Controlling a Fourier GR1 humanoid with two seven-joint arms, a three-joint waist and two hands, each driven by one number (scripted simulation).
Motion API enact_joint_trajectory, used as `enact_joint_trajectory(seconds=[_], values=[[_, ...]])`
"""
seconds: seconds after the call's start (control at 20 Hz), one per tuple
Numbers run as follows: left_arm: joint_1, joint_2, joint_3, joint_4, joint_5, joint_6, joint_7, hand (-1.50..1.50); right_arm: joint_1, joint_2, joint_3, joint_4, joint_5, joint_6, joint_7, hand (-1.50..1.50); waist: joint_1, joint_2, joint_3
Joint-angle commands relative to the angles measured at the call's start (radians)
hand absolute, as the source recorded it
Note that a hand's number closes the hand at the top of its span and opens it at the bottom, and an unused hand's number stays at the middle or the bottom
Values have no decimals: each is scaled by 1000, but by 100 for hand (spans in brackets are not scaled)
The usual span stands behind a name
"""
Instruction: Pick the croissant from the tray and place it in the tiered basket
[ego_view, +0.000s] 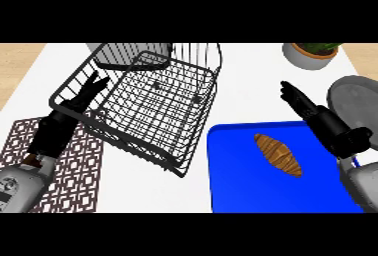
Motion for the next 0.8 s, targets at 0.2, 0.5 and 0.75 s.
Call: enact_joint_trajectory(seconds=[0.2, 0.5, 0.75], values=[[-9, -15, 5, -22, -62, 43, -131, 0, -101, 130, 176, -209, -195, 416, -122, 150, 51, 29, 10], [74, -53, -18, 4, -110, 73, -210, 0, -56, 200, 98, -59, -70, 133, -30, -150, -5, 33, 7], [154, -32, 29, -58, -127, 72, -235, 0, -124, 49, 11, -108, -116, 346, -27, -150, -7, 29, 7]])
